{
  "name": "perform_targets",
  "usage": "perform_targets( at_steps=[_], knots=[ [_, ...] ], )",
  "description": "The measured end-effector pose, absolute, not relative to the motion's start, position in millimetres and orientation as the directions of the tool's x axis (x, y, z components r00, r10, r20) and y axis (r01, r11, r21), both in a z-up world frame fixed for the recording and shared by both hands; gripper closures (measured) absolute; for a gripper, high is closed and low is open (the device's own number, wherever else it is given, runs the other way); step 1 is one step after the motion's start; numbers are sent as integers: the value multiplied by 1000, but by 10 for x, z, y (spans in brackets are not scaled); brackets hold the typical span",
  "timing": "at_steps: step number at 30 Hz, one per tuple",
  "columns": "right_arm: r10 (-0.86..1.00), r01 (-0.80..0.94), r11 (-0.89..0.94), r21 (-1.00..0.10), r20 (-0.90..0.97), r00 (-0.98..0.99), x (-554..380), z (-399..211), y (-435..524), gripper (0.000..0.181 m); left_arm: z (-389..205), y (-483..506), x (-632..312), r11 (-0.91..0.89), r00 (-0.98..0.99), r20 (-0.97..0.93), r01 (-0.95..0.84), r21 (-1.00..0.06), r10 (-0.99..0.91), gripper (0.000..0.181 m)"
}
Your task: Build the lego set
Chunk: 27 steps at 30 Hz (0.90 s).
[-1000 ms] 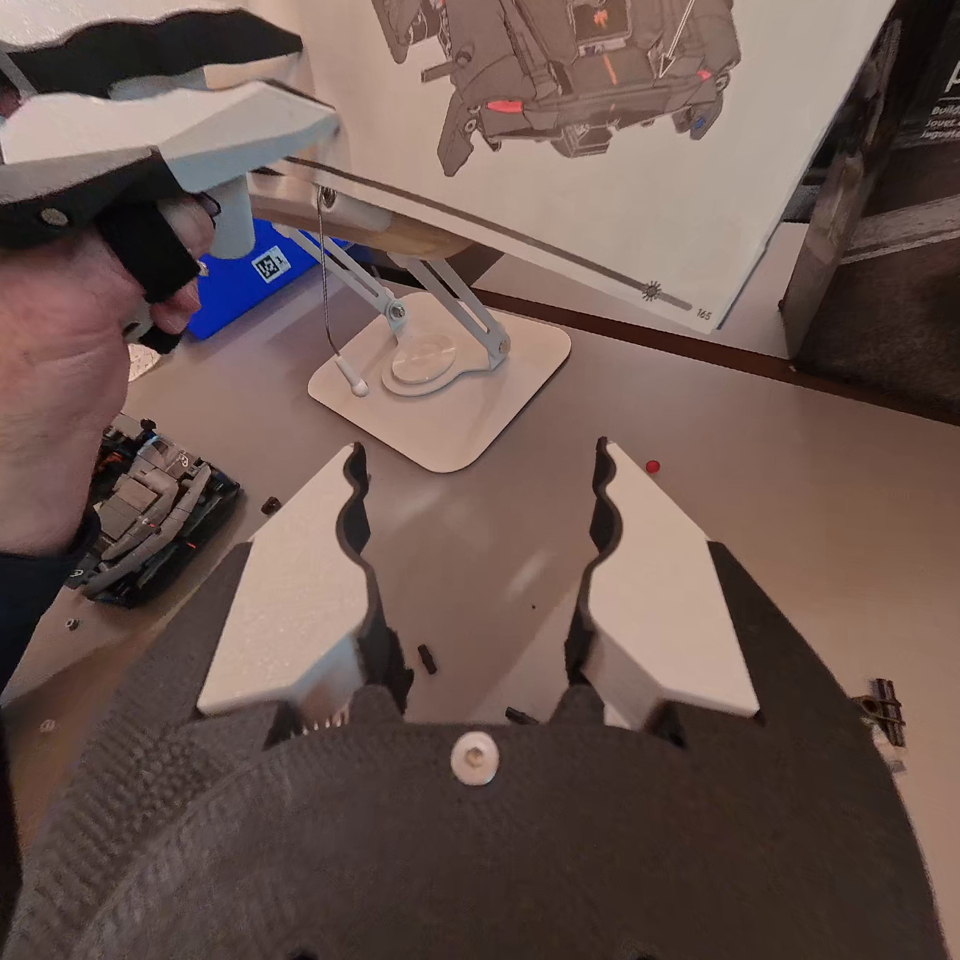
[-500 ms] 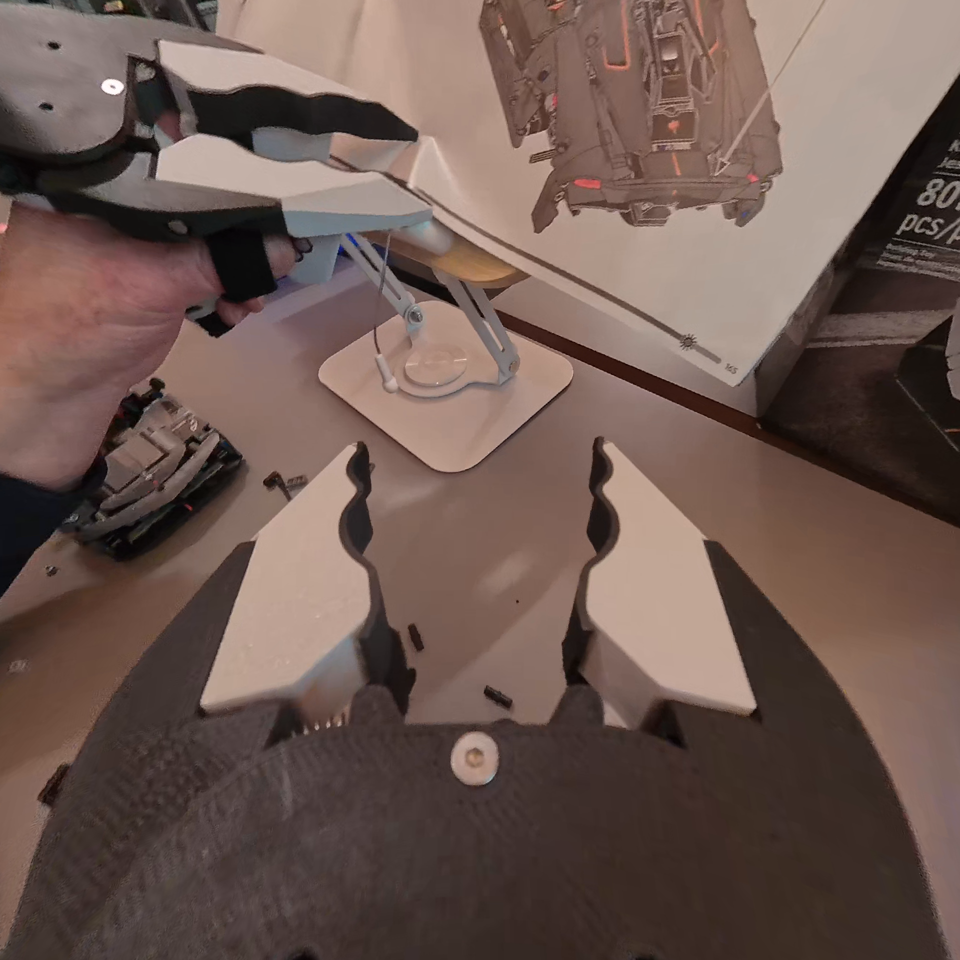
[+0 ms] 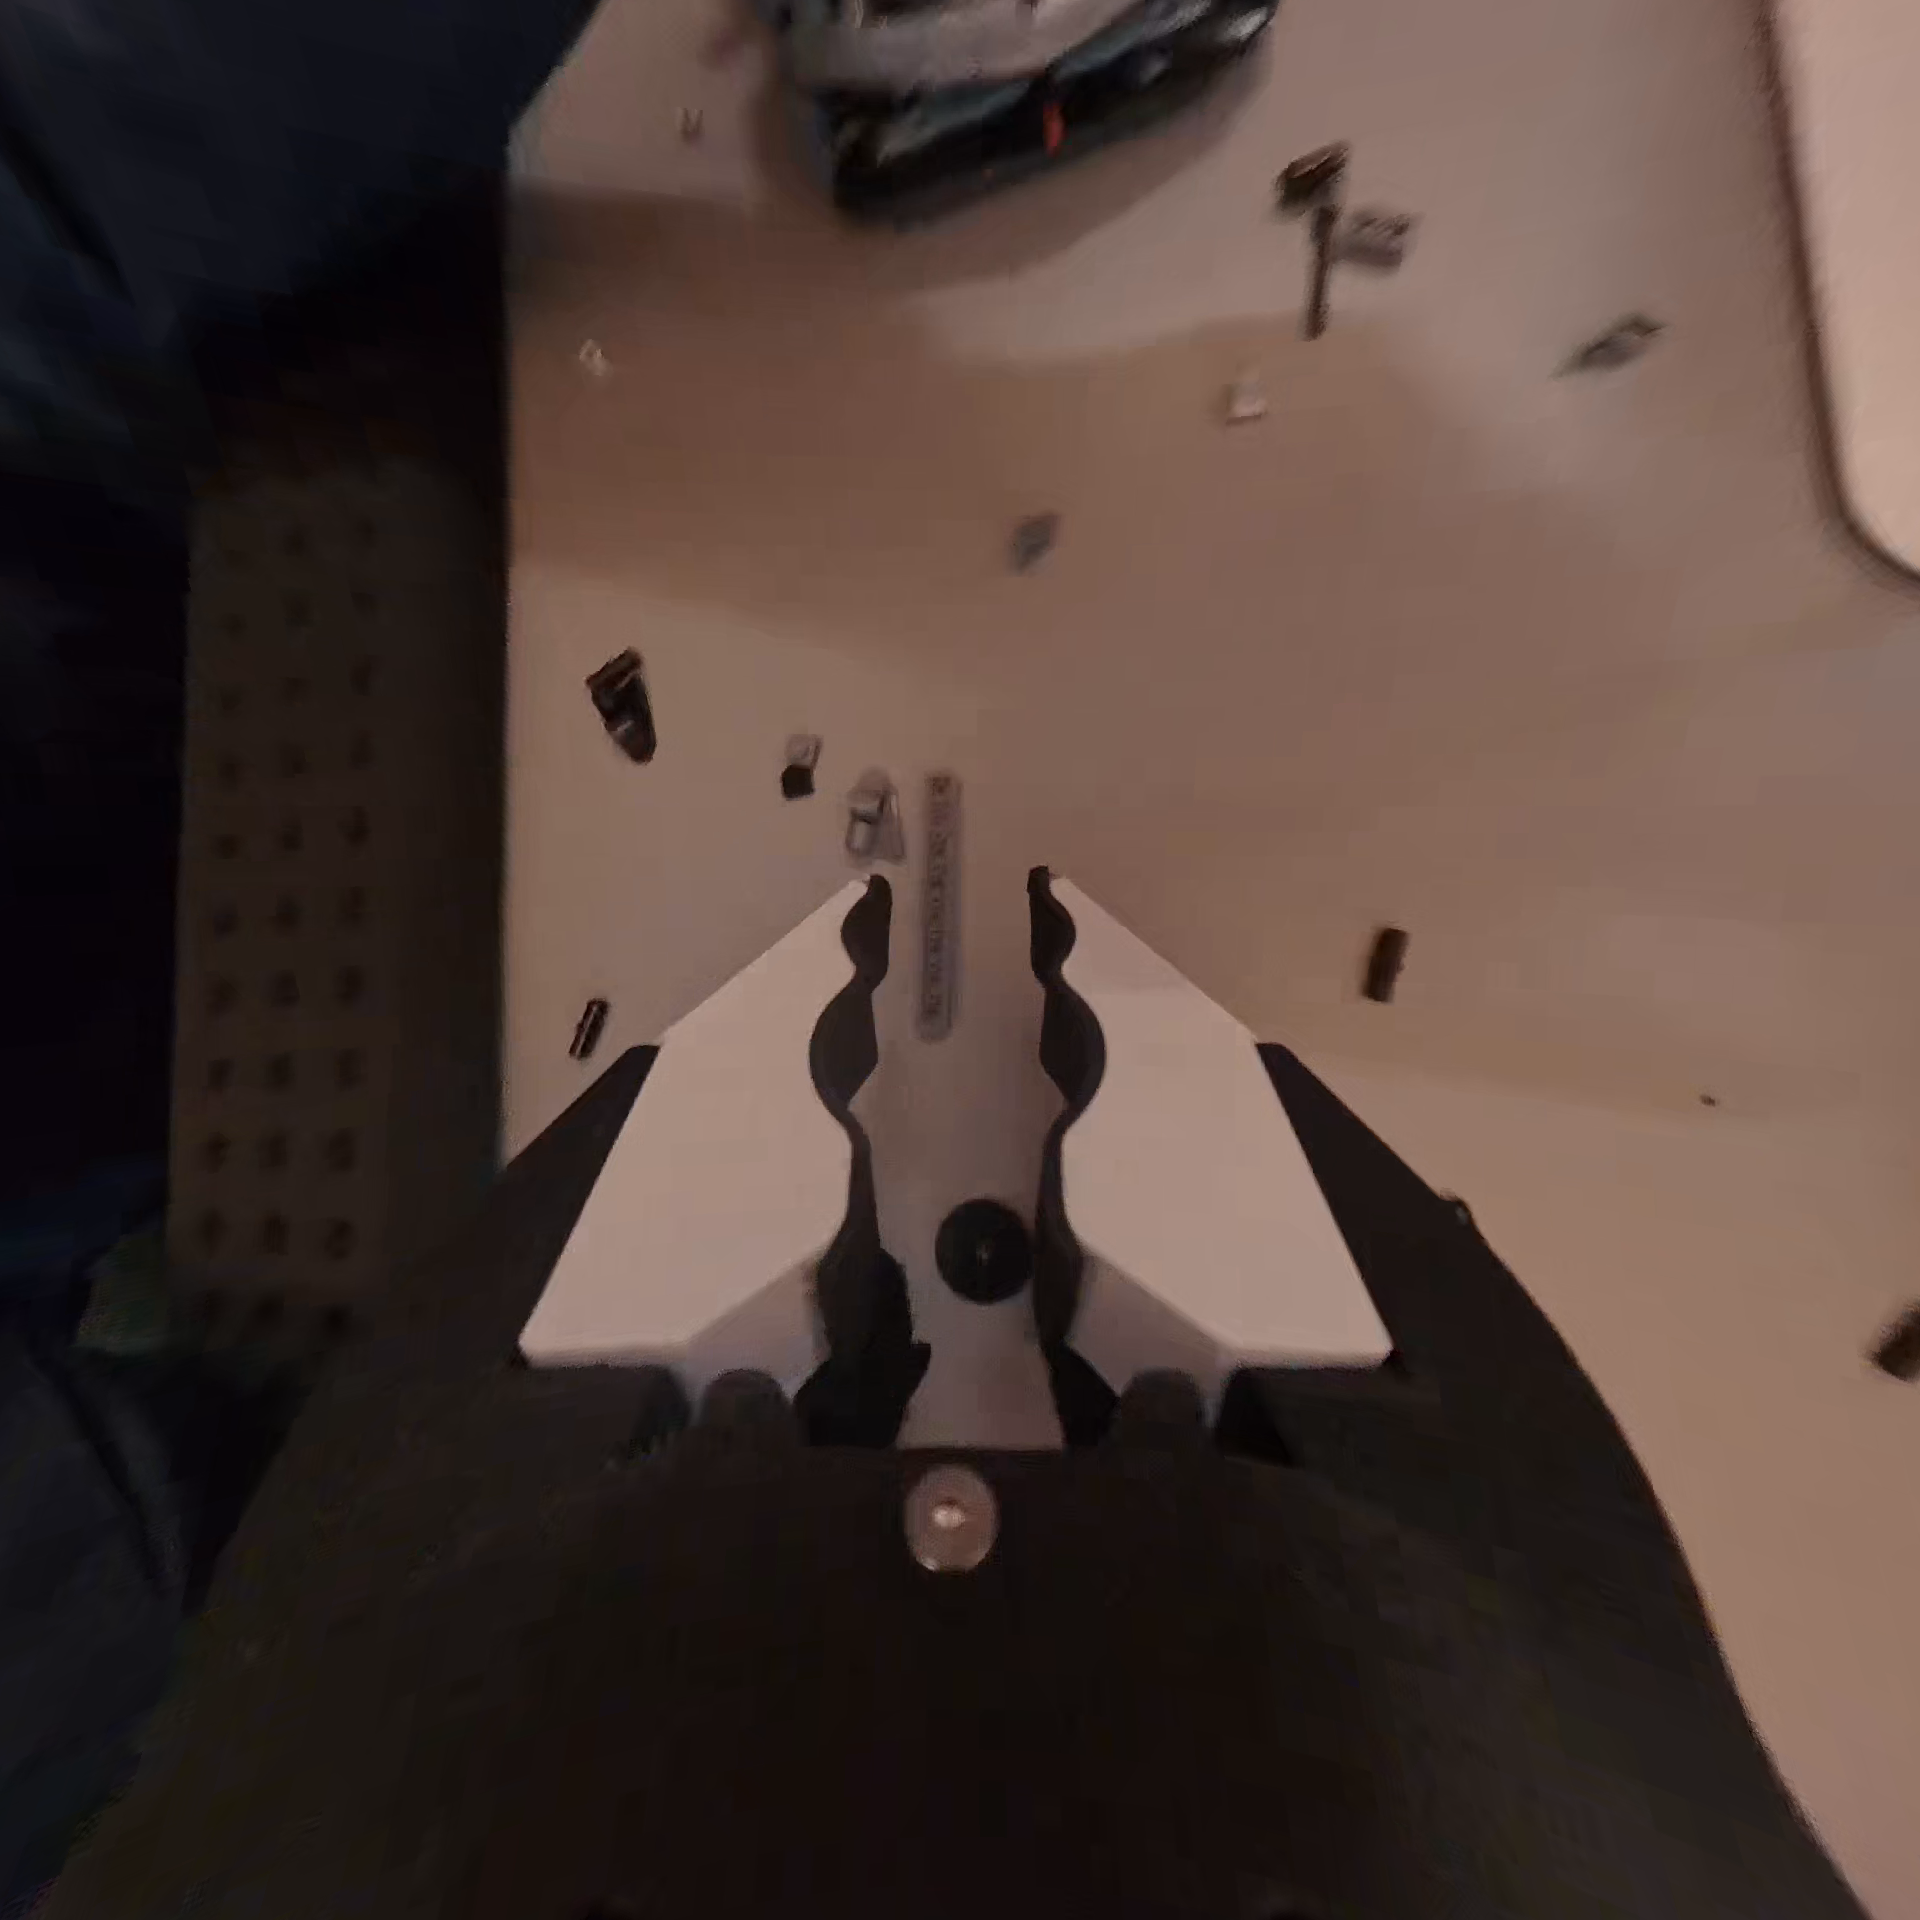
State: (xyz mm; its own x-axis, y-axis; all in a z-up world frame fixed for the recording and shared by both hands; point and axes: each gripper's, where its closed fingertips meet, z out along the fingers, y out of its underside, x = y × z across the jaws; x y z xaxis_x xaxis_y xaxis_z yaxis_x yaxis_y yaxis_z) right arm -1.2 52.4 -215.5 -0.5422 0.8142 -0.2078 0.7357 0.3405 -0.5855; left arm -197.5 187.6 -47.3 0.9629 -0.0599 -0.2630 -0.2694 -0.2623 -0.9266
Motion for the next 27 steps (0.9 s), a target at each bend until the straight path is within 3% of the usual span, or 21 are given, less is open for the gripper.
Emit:
perform_targets(
  at_steps=[9,12,17,23,27],
  knots=[
    [777,787,478,-391,-229,-586,112,-2550,334,164,-93,1639,-1947,-211,964,-261,-267,-941,-57,133],
    [771,783,482,-393,-233,-592,84,-2591,334,176,67,1567,-1813,-187,953,-296,-302,-935,-62,133],
    [768,772,470,-428,-233,-597,59,-2579,365,176,233,1420,-1452,-183,907,-412,-421,-888,-87,131],
    [776,730,396,-557,-223,-591,-38,-2364,434,177,-544,1128,-1045,-288,759,-593,-651,-703,-268,131],
    [786,699,360,-618,-203,-584,-65,-2240,500,177,-1241,807,-729,-263,736,-484,-643,-720,-474,135]
  ],
)
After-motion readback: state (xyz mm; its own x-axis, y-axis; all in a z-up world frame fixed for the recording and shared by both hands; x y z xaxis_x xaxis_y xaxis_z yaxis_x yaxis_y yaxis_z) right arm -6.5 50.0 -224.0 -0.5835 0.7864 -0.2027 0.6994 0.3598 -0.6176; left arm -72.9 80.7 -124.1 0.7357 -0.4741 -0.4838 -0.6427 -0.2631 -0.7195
